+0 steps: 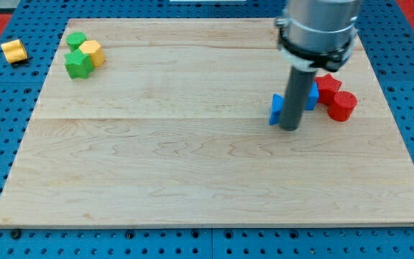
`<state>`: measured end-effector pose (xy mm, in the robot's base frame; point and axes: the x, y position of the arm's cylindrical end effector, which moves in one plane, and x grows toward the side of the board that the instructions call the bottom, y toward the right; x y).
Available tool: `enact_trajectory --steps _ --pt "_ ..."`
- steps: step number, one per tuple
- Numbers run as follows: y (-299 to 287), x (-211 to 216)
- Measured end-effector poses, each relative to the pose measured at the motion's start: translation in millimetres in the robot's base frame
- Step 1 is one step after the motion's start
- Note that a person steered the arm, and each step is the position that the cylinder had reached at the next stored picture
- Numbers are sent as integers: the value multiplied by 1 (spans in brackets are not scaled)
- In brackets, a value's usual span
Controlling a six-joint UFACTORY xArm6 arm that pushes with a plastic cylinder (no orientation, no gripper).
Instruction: Push the yellow hexagon to the top center of the board
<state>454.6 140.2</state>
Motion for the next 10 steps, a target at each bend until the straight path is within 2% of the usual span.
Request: enact_trajectory --steps 1,2,3,4,5,6,7,8,9,10 --pt "36 -2" --pt "-22 44" --pt "-77 7" --pt "-50 -12" --pt "-34 1" --pt "-169 2" --pt "-331 -11" --pt "-393 -85" --pt "-407 -146" --pt "-366 -151"
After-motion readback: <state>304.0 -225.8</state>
